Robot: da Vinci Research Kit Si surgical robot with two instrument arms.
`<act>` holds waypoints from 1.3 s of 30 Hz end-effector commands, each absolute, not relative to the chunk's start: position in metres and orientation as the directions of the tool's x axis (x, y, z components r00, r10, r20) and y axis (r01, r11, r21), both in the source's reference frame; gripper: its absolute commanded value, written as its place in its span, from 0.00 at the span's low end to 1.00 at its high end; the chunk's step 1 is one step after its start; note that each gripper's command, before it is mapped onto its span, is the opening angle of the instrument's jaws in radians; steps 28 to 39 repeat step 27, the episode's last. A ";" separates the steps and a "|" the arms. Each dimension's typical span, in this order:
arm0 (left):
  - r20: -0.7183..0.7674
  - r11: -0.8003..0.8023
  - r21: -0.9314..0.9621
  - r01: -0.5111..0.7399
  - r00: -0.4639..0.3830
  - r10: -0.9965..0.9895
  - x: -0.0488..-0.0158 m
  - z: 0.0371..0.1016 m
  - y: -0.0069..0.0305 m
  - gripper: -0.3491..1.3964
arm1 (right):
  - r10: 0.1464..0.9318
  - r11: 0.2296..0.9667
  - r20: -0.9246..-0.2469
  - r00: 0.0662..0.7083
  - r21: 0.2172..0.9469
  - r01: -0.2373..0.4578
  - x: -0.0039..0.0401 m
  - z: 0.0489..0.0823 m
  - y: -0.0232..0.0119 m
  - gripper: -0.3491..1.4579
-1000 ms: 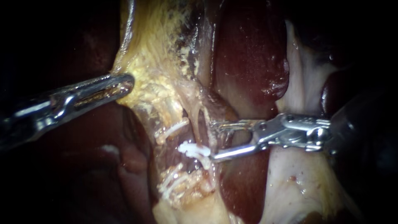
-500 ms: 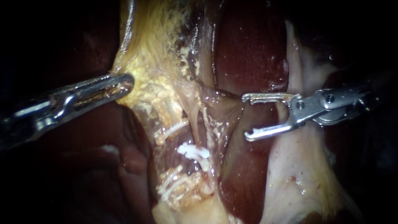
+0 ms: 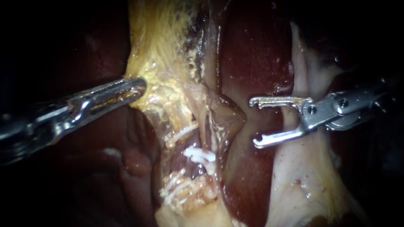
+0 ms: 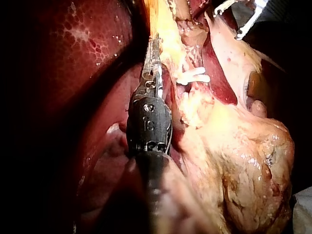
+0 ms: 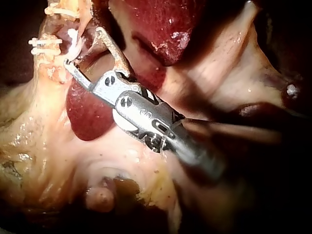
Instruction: Going back second clip right tube
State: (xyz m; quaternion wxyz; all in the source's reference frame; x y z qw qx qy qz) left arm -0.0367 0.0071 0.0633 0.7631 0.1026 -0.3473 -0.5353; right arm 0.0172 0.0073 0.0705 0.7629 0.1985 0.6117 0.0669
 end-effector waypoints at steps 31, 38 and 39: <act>0.401 0.419 0.562 0.713 0.209 -0.892 -0.0416 0.0656 0.0067 0.00 | 0.345 0.911 -0.907 0.242 0.386 0.146 0.0173 0.0705 0.0073 0.52; 0.401 0.419 0.562 0.713 0.209 -0.892 -0.0416 0.0656 0.0067 0.00 | 0.345 0.911 -0.907 0.242 0.386 0.146 0.0173 0.0705 0.0073 0.52; 0.401 0.419 0.562 0.713 0.209 -0.892 -0.0416 0.0656 0.0067 0.00 | 0.345 0.911 -0.907 0.242 0.386 0.146 0.0173 0.0705 0.0073 0.52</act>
